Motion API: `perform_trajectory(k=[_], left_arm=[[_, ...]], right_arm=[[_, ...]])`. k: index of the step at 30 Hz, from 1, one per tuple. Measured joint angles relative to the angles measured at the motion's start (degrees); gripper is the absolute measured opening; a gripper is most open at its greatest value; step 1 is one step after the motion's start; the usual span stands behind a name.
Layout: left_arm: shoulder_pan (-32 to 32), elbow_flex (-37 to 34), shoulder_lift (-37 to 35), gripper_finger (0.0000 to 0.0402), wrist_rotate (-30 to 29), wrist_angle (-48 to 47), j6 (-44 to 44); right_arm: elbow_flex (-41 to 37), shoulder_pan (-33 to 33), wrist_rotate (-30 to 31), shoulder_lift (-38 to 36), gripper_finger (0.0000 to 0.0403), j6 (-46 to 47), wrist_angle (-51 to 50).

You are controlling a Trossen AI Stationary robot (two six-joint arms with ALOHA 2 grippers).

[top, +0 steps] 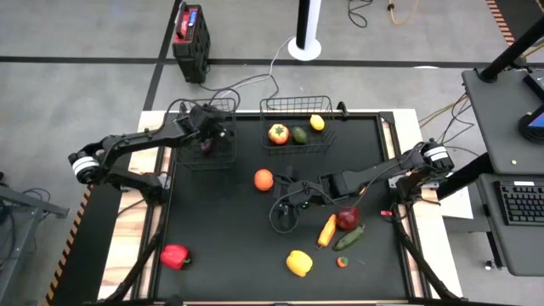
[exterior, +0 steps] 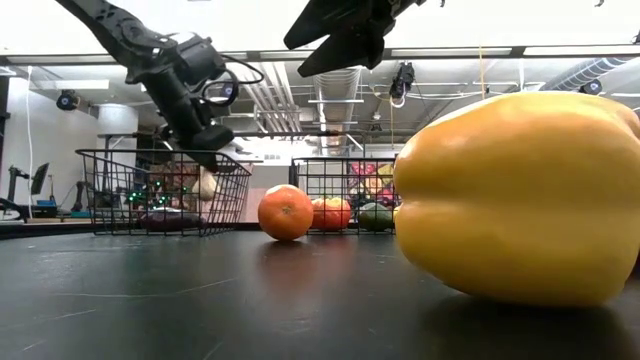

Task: Sort produce into baskets
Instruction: Put the white garlic into the left black wire basket, then put the red apple into the right black wire basket

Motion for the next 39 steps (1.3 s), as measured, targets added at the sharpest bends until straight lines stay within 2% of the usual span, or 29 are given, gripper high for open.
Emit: perform_trajectory(k=[10,21,26,33,39], left_arm=[[0.7,0.0,0.0,0.0008,-0.3,0.0,-0.6],[0.7,-0.1,0.0,0.009,-0.3,0.0,-0.8],[0.2,0.0,-0.5,0.0114,-0.2,-1.4,-1.0],[-3.9,1.0,-6.5,0.0117,-0.1,-9.5,-4.8],[-12.5,1.0,-14.5,0.0114,0.3,-12.1,-9.6]], right_arm=[[0.0,0.0,-0.2,0.0,0.0315,-0.2,0.0],[0.0,0.0,-0.2,0.0,0.0315,-0.2,0.0],[0.0,0.0,-0.2,0.0,0.0315,-0.2,0.0],[0.0,0.0,-0.2,0.0,0.0315,-0.2,-1.3],[0.0,0.0,-0.2,0.0,0.0315,-0.2,-1.6]])
